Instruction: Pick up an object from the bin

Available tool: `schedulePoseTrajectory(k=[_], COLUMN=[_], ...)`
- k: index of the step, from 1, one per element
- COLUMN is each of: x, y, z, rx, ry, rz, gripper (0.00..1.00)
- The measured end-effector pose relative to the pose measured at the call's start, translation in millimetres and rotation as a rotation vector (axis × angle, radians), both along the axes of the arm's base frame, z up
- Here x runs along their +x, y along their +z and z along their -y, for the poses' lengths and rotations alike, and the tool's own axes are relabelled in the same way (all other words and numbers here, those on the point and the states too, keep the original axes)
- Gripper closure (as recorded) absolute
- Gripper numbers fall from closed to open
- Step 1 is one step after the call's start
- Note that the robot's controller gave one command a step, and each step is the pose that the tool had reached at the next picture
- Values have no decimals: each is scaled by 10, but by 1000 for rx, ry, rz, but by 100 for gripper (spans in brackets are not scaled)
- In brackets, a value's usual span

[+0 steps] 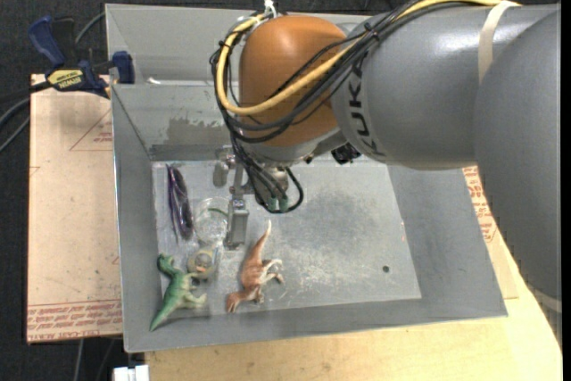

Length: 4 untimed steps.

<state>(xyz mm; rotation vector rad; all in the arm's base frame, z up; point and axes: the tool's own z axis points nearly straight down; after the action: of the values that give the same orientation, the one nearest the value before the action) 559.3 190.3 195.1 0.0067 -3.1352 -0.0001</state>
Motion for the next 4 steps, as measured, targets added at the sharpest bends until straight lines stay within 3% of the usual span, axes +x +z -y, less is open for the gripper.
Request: schedulePoseTrajectory(k=[1, 2, 3, 4], x=[18, -256, 54, -738], y=[49, -931, -960, -1192], z=[13, 202, 199, 1103], rx=[1, 0, 3, -1], ry=[-4, 101, 67, -43], rz=[7, -5, 10, -4], gripper=[0, 0, 0, 0])
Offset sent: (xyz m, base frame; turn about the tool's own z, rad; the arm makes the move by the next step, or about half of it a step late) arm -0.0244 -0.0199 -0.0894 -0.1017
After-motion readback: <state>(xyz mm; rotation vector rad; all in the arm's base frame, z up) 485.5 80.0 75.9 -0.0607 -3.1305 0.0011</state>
